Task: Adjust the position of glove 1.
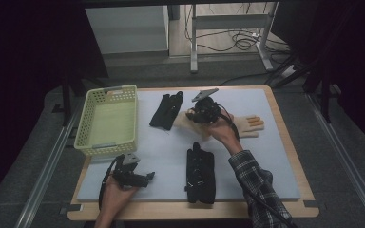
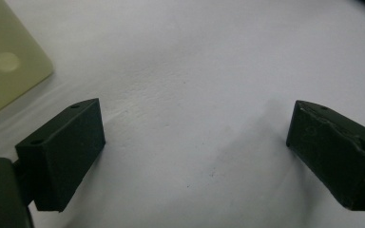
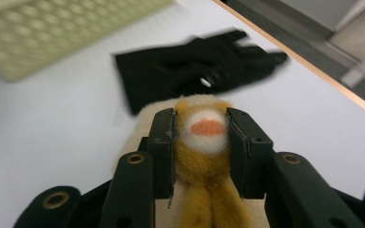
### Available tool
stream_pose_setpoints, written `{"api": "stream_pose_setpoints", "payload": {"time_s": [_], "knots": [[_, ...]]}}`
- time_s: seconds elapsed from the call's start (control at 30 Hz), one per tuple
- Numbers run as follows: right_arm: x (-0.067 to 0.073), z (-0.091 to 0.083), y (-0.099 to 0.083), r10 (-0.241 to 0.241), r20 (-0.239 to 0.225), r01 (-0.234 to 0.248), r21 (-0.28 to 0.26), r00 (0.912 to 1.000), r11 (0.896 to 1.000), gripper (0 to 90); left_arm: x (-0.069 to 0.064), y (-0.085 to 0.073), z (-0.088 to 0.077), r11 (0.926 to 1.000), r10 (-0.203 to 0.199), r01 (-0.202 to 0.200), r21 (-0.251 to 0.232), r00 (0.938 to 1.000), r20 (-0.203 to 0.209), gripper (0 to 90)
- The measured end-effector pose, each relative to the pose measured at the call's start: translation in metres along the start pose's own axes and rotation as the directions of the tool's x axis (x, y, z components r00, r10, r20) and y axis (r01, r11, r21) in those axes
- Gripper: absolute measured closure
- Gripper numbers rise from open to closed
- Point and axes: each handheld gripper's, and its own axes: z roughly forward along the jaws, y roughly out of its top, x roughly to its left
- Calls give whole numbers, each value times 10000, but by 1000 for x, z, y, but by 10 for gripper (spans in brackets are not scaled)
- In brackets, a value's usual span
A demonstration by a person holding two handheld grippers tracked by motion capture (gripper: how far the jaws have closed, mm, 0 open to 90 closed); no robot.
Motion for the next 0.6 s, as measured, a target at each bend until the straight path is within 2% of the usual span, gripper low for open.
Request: {"api": "stream_pose_setpoints", "payload": {"time_s": [0.03,0.1,0.13,0.2,0.23,0.3,0.4,0.6], "knots": [[-7,2,-3,118,109,-120,175,9999,9998,589,0,0,0,10000,3,-3,12,10000,-5,58],[-16,6,-12,306,606,-325,317,9977,9990,519,0,0,0,10000,-2,2,9,10000,-3,58],[-20,6,-16,553,615,-568,232,9966,9981,502,0,0,0,10000,1,-1,8,10000,-5,58],[-26,4,-22,1185,227,-1182,-139,9927,9929,497,0,0,0,10000,-1,1,10,10000,-4,59],[-26,3,-23,1326,117,-1324,-163,9911,9911,497,0,0,0,10000,0,0,10,10000,-4,59],[-24,6,-23,1301,128,-1299,-122,9914,9914,505,0,0,0,10000,6,-6,13,10000,-6,59],[-19,15,-21,1358,-217,-1362,-210,9905,9905,538,0,0,0,10000,2,-2,12,10000,-3,58],[-4,43,-10,1180,-506,-1185,-72,9917,9929,627,0,0,0,10000,-3,3,4,10000,0,58]]}}
